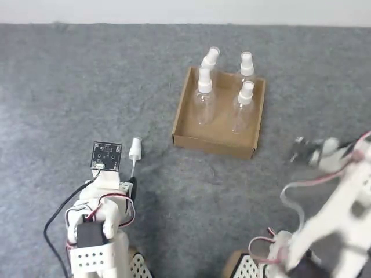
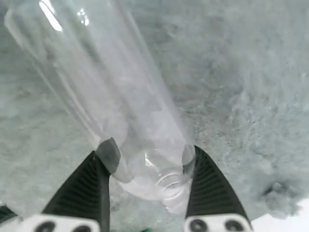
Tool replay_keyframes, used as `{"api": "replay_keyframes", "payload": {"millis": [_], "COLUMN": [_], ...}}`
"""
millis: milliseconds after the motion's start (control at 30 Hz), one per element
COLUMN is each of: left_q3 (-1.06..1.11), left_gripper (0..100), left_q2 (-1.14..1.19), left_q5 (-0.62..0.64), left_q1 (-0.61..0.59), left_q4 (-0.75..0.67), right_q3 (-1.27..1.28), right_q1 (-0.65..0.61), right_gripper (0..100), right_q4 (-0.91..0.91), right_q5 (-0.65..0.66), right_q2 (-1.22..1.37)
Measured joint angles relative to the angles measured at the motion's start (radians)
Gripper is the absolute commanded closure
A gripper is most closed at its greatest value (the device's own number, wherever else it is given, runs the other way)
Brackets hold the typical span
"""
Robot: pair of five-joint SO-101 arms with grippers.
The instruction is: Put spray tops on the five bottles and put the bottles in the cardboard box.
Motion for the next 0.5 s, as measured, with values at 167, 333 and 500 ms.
{"api": "replay_keyframes", "payload": {"millis": [167,333,500], "left_q3": [0.000,0.000,0.000], "left_gripper": [81,81,81], "left_q2": [0.000,0.000,0.000], "left_q5": [0.000,0.000,0.000], "left_q1": [0.000,0.000,0.000], "left_q4": [0.000,0.000,0.000], "right_q3": [-0.209,-0.316,-0.342], "right_q1": [-0.040,-0.063,-0.075], "right_gripper": [98.3,98.3,97.7], "right_q4": [-0.135,-0.278,-0.298], "right_q5": [-0.183,-0.117,0.008], "right_q2": [0.368,0.660,0.784]}}
